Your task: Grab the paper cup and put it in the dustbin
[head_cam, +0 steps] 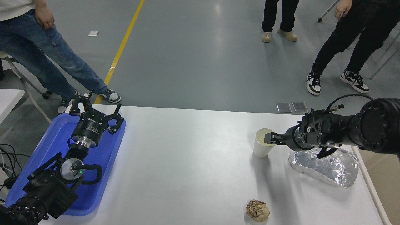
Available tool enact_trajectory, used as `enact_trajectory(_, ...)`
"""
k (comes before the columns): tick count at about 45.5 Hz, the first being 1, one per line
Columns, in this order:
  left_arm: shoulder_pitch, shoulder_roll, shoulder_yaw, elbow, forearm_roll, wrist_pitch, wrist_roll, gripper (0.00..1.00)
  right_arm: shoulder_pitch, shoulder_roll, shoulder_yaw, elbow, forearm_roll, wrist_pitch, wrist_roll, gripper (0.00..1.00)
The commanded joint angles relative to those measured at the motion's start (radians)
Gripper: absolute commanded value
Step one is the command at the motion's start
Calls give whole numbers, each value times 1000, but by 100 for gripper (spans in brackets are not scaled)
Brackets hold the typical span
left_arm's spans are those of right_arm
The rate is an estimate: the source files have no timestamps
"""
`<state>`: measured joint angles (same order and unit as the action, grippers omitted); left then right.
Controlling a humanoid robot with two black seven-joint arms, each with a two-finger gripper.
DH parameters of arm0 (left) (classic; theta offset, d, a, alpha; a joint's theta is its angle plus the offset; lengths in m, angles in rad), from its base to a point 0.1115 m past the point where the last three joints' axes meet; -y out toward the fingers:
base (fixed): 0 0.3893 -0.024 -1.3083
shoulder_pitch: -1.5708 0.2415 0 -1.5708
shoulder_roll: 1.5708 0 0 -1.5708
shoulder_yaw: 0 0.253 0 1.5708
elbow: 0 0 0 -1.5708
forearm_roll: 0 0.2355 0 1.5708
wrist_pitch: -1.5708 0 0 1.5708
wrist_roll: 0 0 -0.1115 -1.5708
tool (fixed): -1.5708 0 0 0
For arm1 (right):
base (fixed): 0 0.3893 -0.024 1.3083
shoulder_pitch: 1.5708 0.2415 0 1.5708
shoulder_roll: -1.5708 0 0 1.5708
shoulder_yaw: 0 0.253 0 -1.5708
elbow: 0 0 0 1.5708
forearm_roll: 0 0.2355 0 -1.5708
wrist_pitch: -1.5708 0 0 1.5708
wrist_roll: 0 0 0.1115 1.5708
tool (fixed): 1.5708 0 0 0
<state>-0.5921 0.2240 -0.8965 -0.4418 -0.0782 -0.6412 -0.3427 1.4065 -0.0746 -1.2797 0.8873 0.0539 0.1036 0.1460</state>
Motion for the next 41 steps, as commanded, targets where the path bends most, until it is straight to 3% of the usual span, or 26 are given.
enact_trajectory(1,0,0,1,0,0,0,1,100,-15,12,3,-1,1,-22,1,54)
enact_trajectory(6,0,0,-1,0,0,0,1,100,-15,13,3,1,0,-30,6,43)
enact_trajectory(8,0,0,-1,0,0,0,1,100,-15,15,3,1,-3,-35,7,33)
enact_trajectory(11,0,0,1,0,0,0,1,100,-14,19,3,4,0,-33,7,7)
enact_trajectory(13,0,0,-1,0,0,0,1,100,-15,19,3,4,0,-33,7,1)
enact_trajectory(41,0,0,1,0,0,0,1,100,78,15,-7,30,-19,-13,15,0)
